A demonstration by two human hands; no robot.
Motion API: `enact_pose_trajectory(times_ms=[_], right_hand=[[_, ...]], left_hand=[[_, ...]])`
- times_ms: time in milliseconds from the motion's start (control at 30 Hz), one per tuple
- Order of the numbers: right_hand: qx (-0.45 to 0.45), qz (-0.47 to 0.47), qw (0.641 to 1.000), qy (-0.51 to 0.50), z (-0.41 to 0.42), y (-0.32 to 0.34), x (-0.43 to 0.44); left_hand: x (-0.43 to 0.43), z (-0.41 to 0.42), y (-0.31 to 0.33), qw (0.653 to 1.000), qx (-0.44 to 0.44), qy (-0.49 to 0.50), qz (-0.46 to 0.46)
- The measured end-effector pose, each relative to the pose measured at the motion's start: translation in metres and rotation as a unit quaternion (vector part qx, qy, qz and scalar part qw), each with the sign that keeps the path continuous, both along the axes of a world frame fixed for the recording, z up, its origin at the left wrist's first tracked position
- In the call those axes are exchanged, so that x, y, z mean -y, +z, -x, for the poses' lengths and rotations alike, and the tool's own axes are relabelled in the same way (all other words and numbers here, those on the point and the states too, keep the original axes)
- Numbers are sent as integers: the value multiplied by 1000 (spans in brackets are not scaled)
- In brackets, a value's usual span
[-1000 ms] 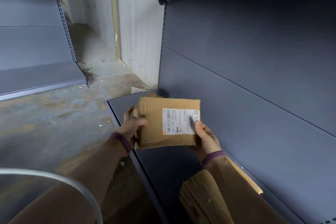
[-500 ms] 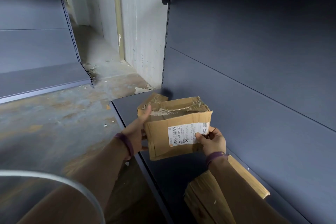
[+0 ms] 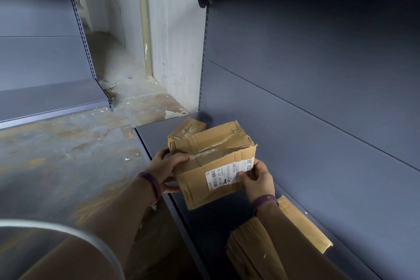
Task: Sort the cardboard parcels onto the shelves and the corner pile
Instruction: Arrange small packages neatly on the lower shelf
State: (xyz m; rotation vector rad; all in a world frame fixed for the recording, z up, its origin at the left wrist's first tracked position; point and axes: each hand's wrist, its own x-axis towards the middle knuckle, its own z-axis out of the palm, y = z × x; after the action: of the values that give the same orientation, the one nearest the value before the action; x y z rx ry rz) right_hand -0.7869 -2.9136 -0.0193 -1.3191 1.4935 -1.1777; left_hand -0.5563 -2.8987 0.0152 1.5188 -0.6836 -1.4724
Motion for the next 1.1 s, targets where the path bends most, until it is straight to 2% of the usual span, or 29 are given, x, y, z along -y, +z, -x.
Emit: enact_pose_trajectory(times_ms=[133, 200, 267, 400, 567, 767, 1000, 1100], right_hand=[[-28, -1, 999, 18, -1, 2, 1], [-5, -21, 1000, 22, -2, 3, 4], [46, -50, 998, 3, -4, 2, 8], [63, -43, 997, -21, -13, -7, 13], [140, -72, 987, -26, -22, -14, 15], [73, -123, 990, -17, -16, -24, 17], [23, -167, 985, 31, -25, -27, 19], [48, -185, 981, 30, -23, -27, 21]], left_hand=[[1, 0, 0, 998, 30, 3, 63], [5, 6, -2, 993, 67, 14, 99], [8, 12, -3, 983, 120, 27, 138], [12, 21, -8, 948, 247, 29, 199], [11, 23, -15, 927, 313, -8, 208], [8, 24, -29, 914, 354, -59, 189], [14, 30, -45, 897, 371, -102, 219], [15, 29, -50, 871, 422, -139, 212]])
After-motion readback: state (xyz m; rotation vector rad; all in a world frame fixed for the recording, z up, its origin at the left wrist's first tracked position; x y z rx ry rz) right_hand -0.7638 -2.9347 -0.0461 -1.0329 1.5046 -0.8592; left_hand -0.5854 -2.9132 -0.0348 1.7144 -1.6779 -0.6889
